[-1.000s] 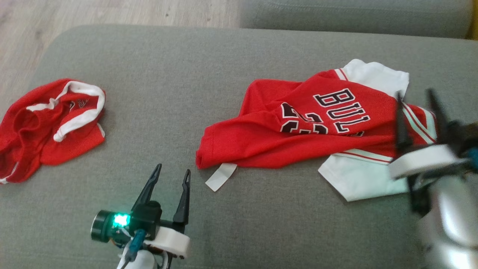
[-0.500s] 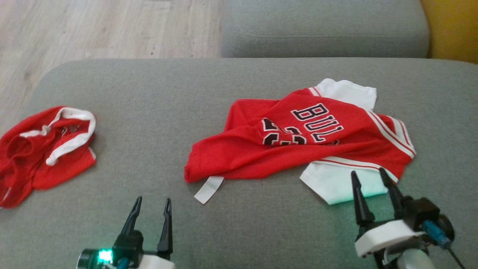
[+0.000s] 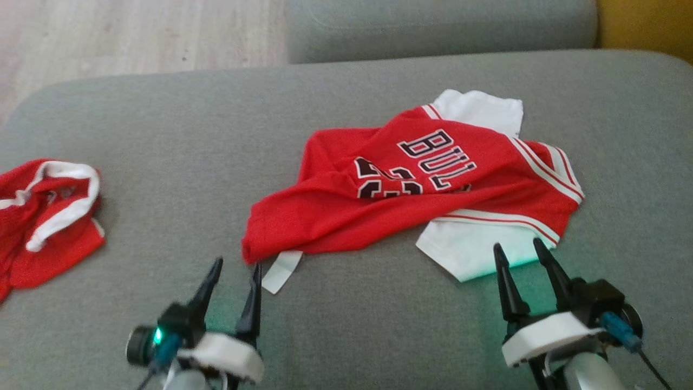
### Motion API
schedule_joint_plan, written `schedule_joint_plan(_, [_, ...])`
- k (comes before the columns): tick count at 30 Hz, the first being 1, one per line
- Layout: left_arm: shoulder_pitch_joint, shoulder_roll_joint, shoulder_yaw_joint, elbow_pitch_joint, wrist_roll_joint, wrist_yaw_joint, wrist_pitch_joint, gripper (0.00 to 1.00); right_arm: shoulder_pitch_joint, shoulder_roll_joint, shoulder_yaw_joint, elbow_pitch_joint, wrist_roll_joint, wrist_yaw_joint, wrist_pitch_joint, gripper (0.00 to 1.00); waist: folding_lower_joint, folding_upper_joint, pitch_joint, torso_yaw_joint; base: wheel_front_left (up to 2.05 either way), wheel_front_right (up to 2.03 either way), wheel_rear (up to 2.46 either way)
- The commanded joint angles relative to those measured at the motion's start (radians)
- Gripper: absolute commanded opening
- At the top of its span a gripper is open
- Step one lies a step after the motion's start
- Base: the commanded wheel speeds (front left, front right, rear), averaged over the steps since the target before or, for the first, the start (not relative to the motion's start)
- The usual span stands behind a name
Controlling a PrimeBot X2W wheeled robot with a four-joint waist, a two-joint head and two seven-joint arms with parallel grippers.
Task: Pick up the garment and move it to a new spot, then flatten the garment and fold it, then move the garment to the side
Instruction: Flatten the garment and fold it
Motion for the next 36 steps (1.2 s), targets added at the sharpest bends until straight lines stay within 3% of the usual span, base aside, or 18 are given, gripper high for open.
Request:
schedule_joint_plan(1, [-0.089,0.0,0.024,0.005,-0.019,-0.011,-0.005,1.0,-0.054,-0.003,0.033,-0.026,0.008,-0.001,-0.006,1.0,-0.0001,0.0,0.031,-0.025,0.0,0.0,0.0])
schedule_joint_plan(13, [-0.265,0.067,-0.138,0.196,-0.261,-0.019,-0.005,1.0,-0.083,-0.003,0.033,-0.009,0.017,-0.001,-0.006,1.0,-0.0001,0.0,0.088,-0.051,0.0,0.0,0.0])
schedule_joint_plan(20, [-0.308,0.087,-0.141,0.232,-0.293,-0.019,-0.005,1.0,-0.095,-0.003,0.044,-0.005,0.027,-0.001,-0.006,1.0,-0.0001,0.0,0.103,-0.046,0.0,0.0,0.0])
schedule_joint_plan(28, [-0.344,0.085,-0.227,0.309,-0.401,-0.019,-0.005,1.0,-0.111,-0.003,0.062,0.007,0.036,-0.001,-0.006,1.0,-0.0001,0.0,0.119,-0.05,0.0,0.0,0.0])
schedule_joint_plan(36, [-0.373,0.113,-0.285,0.301,-0.455,-0.019,-0.005,1.0,-0.115,-0.003,0.07,0.021,0.046,-0.001,-0.006,1.0,-0.0001,0.0,0.131,-0.057,0.0,0.0,0.0])
